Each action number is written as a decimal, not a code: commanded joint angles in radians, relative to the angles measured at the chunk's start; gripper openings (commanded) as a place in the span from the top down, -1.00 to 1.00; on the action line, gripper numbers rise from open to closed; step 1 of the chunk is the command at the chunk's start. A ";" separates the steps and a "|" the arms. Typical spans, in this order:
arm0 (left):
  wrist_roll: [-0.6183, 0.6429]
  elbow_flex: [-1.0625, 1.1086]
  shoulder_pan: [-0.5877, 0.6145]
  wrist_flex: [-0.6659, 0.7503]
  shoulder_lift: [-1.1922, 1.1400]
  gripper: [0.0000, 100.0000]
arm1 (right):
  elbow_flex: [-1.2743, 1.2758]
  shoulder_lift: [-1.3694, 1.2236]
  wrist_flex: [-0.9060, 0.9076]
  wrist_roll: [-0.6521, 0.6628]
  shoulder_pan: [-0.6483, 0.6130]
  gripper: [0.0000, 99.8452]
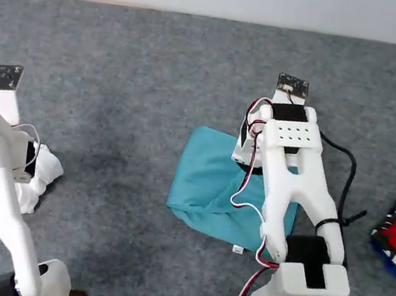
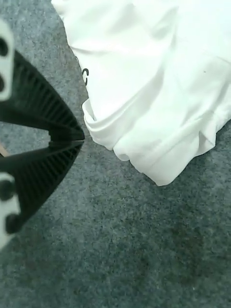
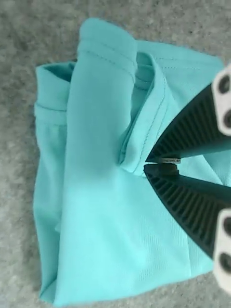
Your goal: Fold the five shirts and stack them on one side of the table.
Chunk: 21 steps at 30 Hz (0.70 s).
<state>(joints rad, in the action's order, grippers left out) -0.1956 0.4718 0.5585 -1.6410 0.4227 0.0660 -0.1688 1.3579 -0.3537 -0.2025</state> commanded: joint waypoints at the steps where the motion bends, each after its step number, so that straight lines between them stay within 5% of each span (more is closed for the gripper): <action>1: -0.006 -0.005 0.002 0.017 0.029 0.99 | -0.048 0.007 -0.035 0.006 0.008 0.90; 8: -0.006 -0.005 0.002 0.017 0.029 0.99 | -0.046 0.007 -0.036 -0.075 0.007 0.51; 21: -0.006 -0.005 0.000 0.017 0.029 0.99 | -0.057 -0.128 -0.051 -0.078 -0.077 0.67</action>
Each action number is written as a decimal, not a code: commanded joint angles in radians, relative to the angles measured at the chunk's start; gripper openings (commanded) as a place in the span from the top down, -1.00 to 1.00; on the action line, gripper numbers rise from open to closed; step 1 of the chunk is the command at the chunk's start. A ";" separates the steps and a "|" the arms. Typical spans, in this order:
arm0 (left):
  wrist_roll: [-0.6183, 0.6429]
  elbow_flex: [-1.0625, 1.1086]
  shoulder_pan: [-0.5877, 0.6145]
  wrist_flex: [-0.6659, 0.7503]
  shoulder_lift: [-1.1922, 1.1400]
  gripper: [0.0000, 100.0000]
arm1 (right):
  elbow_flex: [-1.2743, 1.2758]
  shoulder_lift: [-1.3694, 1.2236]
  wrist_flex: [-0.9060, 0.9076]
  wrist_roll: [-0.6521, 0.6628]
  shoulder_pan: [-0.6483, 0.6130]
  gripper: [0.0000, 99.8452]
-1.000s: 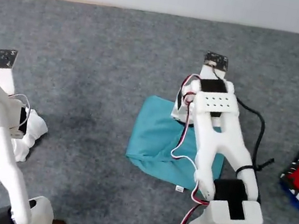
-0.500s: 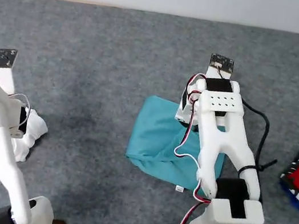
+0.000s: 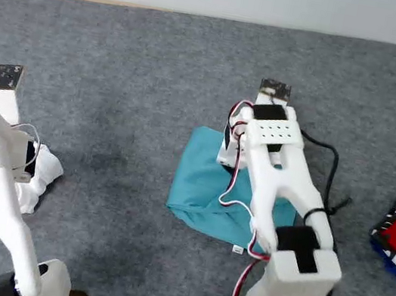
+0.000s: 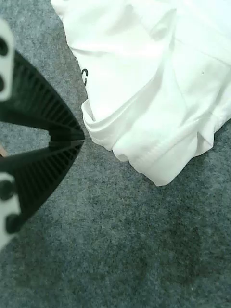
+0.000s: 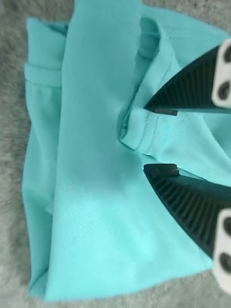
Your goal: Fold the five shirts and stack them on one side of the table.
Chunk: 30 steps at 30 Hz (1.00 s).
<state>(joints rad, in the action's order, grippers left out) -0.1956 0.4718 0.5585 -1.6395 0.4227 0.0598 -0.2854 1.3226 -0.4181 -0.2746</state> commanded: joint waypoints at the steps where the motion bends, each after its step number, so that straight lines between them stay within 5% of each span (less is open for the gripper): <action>1: -0.006 -0.005 0.000 0.015 0.029 0.99 | -0.058 -0.027 -0.012 -0.014 -0.004 0.67; 6: -0.006 -0.005 0.000 0.015 0.029 0.99 | -0.069 -0.056 -0.004 -0.015 -0.004 0.68; 12: -0.006 -0.005 0.000 0.015 0.029 0.99 | -0.071 -0.056 -0.007 0.038 -0.005 0.99; 20: -0.006 -0.005 0.000 0.029 0.029 0.99 | -0.074 -0.056 0.036 0.048 0.056 0.98; 30: -0.006 -0.004 0.000 0.031 0.028 0.99 | -0.207 -0.054 0.300 0.089 0.127 0.98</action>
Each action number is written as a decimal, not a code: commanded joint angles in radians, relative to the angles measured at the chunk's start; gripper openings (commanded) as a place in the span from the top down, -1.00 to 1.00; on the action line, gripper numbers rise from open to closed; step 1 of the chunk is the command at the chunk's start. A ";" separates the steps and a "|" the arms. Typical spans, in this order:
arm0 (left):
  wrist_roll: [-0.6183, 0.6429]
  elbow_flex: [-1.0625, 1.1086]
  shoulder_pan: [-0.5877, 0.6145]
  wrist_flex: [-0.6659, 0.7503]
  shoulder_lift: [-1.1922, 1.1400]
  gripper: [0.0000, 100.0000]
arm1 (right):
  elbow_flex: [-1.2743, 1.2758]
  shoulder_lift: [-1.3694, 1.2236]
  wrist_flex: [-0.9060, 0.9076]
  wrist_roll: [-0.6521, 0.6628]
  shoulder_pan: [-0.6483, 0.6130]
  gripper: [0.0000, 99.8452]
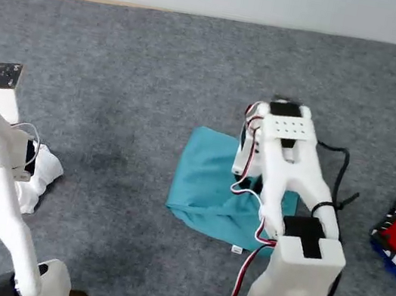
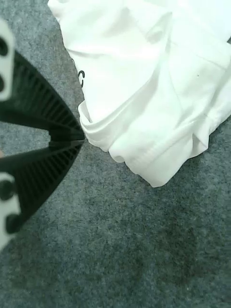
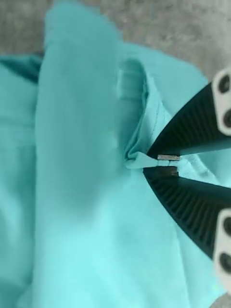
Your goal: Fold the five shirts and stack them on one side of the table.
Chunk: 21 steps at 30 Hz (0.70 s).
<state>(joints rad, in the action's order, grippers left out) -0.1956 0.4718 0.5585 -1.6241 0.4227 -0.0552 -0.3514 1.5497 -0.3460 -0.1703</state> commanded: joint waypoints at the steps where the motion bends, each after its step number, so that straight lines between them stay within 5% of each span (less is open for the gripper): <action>1: -0.006 -0.004 0.000 0.015 0.028 0.99 | -0.118 0.012 0.104 0.029 0.024 0.98; 7: -0.006 -0.004 0.000 0.015 0.028 0.99 | -0.229 0.019 0.248 0.038 0.028 0.98; 21: -0.006 -0.004 0.000 0.015 0.028 0.99 | 0.028 0.306 0.245 0.132 0.139 0.98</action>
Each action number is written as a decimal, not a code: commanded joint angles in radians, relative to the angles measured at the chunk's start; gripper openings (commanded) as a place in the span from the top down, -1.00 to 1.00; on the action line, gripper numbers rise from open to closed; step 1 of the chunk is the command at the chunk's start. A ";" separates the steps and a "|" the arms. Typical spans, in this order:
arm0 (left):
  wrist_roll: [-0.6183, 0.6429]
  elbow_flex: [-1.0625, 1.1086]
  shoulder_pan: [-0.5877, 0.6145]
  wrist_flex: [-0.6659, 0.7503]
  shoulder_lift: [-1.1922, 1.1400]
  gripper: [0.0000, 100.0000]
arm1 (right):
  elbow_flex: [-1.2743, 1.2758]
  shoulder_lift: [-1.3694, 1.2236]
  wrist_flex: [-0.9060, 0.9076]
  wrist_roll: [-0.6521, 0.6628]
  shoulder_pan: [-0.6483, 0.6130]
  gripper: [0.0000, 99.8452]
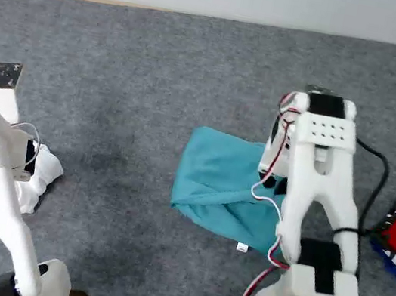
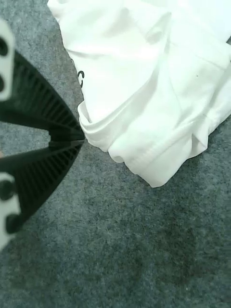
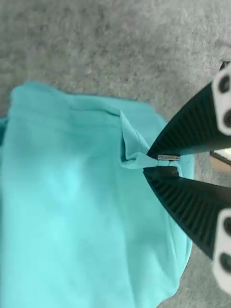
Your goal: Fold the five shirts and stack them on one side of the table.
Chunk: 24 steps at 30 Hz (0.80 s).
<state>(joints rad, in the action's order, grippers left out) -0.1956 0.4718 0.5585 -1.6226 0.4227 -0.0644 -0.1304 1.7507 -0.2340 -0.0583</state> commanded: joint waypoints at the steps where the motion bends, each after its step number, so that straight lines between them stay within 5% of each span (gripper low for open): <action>1: -0.006 -0.004 0.000 0.014 0.028 0.99 | 0.061 0.090 0.042 0.020 0.031 0.98; 17: -0.006 -0.004 0.000 0.026 0.028 0.99 | 0.453 0.099 -0.243 0.058 0.033 0.98; 24: -0.006 -0.002 0.000 0.026 0.028 0.99 | 0.344 0.101 -0.064 -0.031 0.035 0.42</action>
<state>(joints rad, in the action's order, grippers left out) -0.1956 0.4718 0.5585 -1.6134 0.4227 0.3682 -0.0798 1.5942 -0.2232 -0.0353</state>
